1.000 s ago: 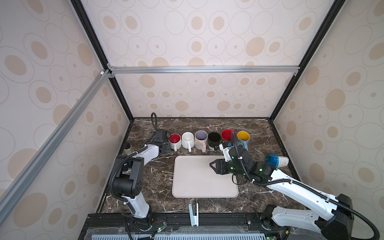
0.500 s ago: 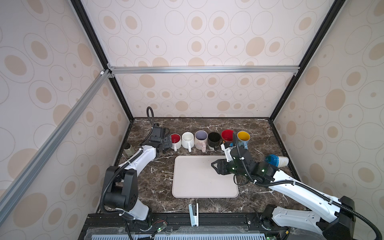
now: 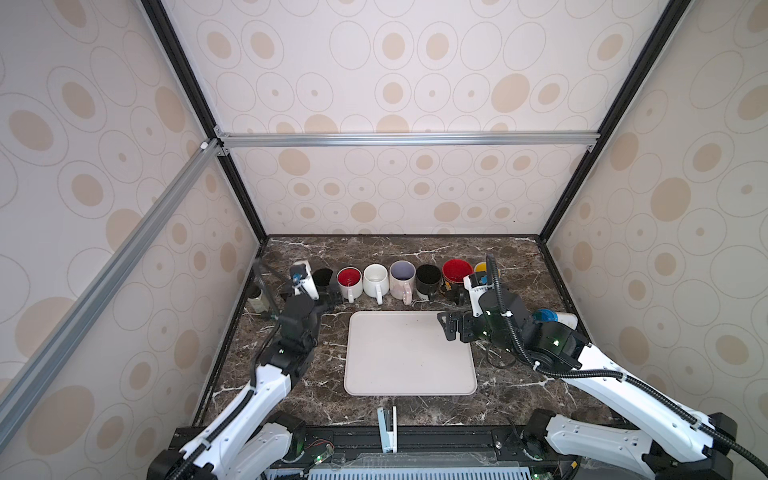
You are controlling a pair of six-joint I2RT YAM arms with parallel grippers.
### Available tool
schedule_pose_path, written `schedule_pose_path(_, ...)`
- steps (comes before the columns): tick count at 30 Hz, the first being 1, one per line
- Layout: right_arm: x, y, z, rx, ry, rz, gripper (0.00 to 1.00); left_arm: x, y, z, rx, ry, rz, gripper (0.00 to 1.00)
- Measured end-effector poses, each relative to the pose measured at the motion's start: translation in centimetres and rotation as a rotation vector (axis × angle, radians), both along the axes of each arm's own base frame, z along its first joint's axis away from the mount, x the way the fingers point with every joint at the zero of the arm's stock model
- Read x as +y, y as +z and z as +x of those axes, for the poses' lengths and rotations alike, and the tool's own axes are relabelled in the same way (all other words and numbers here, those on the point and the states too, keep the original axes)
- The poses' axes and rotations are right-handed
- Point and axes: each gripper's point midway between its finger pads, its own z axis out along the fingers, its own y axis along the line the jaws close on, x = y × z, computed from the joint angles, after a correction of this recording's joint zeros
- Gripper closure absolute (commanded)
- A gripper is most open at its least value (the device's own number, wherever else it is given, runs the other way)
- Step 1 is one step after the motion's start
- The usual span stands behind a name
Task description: Turn the mug right side up
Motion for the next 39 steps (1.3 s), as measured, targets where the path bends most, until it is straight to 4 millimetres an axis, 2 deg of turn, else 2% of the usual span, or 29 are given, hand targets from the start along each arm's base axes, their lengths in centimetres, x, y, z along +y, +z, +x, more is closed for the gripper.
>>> schedule_pose_path(2, -1.4, -0.2, 0.5, -0.046, -0.045, -0.051, 0.02, 1.2, -1.8, -0.5, -0.006, 0.050, 0.049, 0.00)
schedule_pose_path(5, -3.4, -1.2, 1.0, -0.116, -0.098, -0.145, 0.01, 2.5, -4.4, 0.6, 0.045, 0.106, 0.127, 0.00)
schedule_pose_path(7, -4.3, -2.3, 1.4, -0.156, -0.113, -0.214, 0.01, 3.8, -6.5, 1.4, 0.081, 0.143, 0.150, 0.00)
schedule_pose_path(11, -5.7, -4.1, 2.2, -0.232, -0.122, -0.356, 0.02, 5.9, -12.7, 1.9, 0.188, 0.184, 0.201, 0.00)
schedule_pose_path(15, -7.7, -4.8, 3.5, -0.277, -0.181, -0.436, 0.02, 7.3, -16.2, 1.3, 0.207, 0.195, 0.215, 0.00)
schedule_pose_path(18, -10.1, -5.7, 4.6, -0.287, -0.249, -0.468, 0.02, 8.9, -16.8, 0.7, 0.189, 0.215, 0.185, 0.00)
schedule_pose_path(20, -12.2, -6.5, 5.2, -0.277, -0.300, -0.489, 0.02, 9.4, -15.9, 0.9, 0.144, 0.215, 0.160, 0.00)
schedule_pose_path(24, -17.1, -8.6, 6.5, -0.223, -0.432, -0.500, 0.02, 8.5, -13.9, 2.6, 0.075, 0.156, 0.142, 0.00)
schedule_pose_path(26, -18.5, -10.1, 7.6, -0.196, -0.478, -0.503, 0.01, 8.1, -13.4, 3.1, 0.056, 0.129, 0.138, 0.00)
schedule_pose_path(28, -19.2, -12.4, 8.8, -0.173, -0.489, -0.505, 0.01, 7.7, -13.2, 3.3, 0.051, 0.110, 0.137, 0.00)
schedule_pose_path(32, -20.2, -18.4, 10.5, -0.101, -0.474, -0.519, 0.00, 7.0, -13.4, 3.5, 0.058, 0.065, 0.139, 0.00)
schedule_pose_path(33, -20.2, -19.2, 10.9, -0.095, -0.463, -0.500, 0.02, 6.8, -13.5, 3.6, 0.061, 0.054, 0.140, 0.00)
schedule_pose_path(37, -20.1, -19.4, 13.2, -0.199, -0.446, -0.383, 0.02, 6.4, -13.4, 3.9, 0.059, 0.030, 0.143, 0.00)
schedule_pose_path(39, -20.0, -20.3, 12.9, -0.185, -0.421, -0.357, 0.01, 6.3, -13.4, 3.9, 0.060, 0.025, 0.145, 0.00)
